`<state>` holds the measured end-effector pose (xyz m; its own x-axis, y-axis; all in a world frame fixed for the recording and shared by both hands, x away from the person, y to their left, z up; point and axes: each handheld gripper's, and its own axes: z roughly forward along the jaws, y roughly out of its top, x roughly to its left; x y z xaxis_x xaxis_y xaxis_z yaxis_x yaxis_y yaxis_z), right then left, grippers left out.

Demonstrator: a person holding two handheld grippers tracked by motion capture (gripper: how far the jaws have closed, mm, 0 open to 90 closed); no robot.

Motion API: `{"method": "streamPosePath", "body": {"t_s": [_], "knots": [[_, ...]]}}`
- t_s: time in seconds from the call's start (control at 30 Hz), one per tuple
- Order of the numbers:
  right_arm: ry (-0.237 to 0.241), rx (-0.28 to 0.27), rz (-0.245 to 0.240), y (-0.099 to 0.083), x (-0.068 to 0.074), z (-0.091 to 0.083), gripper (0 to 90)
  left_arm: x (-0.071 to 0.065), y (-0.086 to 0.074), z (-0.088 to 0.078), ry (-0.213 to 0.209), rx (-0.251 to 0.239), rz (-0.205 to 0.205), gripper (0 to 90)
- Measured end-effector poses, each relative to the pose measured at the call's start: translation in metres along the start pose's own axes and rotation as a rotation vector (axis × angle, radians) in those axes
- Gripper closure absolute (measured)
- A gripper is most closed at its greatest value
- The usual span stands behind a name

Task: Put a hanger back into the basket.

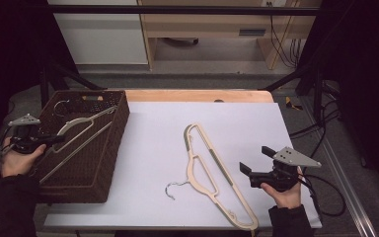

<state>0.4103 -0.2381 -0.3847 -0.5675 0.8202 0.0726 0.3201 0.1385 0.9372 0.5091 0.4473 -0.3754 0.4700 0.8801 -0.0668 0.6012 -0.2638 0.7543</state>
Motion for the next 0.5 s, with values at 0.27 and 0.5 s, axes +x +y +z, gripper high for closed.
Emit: {"method": "streamPosePath", "body": {"t_s": [0.27, 0.5], "knots": [[0.001, 0.006, -0.010, -0.0008, 0.0003, 0.0017, 4.6, 0.0045, -0.0036, 0.0049, 0.079, 0.062, -0.050, 82.9], [0.003, 0.007, -0.010, -0.0011, 0.0006, 0.0022, 4.6, 0.0091, -0.0043, 0.0060, 0.154, 0.100, -0.082, 79.3]]}}
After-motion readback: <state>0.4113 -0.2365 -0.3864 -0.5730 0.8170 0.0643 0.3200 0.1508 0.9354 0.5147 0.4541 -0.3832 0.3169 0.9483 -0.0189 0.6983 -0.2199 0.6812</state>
